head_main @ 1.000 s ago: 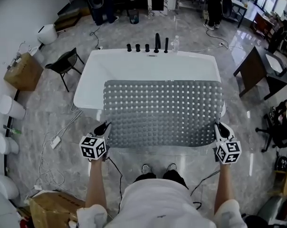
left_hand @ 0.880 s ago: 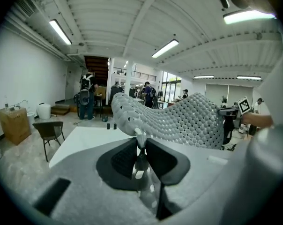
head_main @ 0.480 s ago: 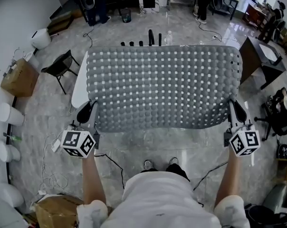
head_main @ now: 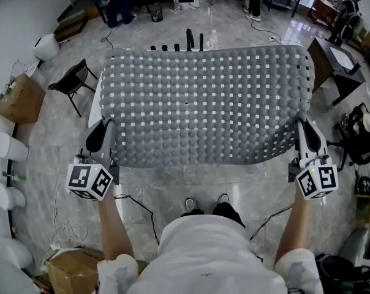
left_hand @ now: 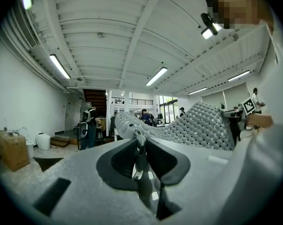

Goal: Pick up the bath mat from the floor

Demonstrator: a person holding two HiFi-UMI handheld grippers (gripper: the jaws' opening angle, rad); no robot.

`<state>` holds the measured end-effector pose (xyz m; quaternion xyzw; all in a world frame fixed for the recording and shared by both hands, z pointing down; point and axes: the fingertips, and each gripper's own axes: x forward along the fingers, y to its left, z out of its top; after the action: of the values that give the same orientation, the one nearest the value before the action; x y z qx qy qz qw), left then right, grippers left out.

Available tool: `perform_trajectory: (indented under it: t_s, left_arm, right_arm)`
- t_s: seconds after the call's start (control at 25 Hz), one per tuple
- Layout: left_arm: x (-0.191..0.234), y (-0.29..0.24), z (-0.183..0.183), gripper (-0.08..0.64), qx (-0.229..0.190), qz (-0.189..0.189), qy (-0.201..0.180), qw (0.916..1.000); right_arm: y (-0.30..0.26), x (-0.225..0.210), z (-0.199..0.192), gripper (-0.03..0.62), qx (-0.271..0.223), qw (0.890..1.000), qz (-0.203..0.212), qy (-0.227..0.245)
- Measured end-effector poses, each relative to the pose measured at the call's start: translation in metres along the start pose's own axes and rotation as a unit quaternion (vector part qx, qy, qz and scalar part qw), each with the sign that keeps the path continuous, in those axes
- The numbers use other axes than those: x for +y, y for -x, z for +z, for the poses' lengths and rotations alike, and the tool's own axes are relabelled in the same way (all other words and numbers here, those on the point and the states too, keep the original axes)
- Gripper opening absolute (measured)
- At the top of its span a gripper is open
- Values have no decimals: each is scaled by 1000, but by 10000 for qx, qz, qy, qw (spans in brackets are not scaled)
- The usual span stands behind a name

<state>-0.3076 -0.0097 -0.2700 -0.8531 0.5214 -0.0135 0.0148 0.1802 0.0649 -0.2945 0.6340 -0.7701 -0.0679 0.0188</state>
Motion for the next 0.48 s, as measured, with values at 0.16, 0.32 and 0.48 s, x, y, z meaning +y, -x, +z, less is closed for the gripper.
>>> perform_trajectory:
  t_s: [0.16,0.32,0.48]
  left_arm:
    - [0,7,0,64,-40,-6,42,10000]
    - [-3,9,2,64,-43,-26,10,10000]
    - [-10,4,6,64,-22,-51,-35,10000]
  right_arm:
    - [5,3,5,43,-24,10000,-31,15]
    - [10,4,9,43,-8,10000,-7,14]
    - [9,-3,12,43,13,10000,3,72]
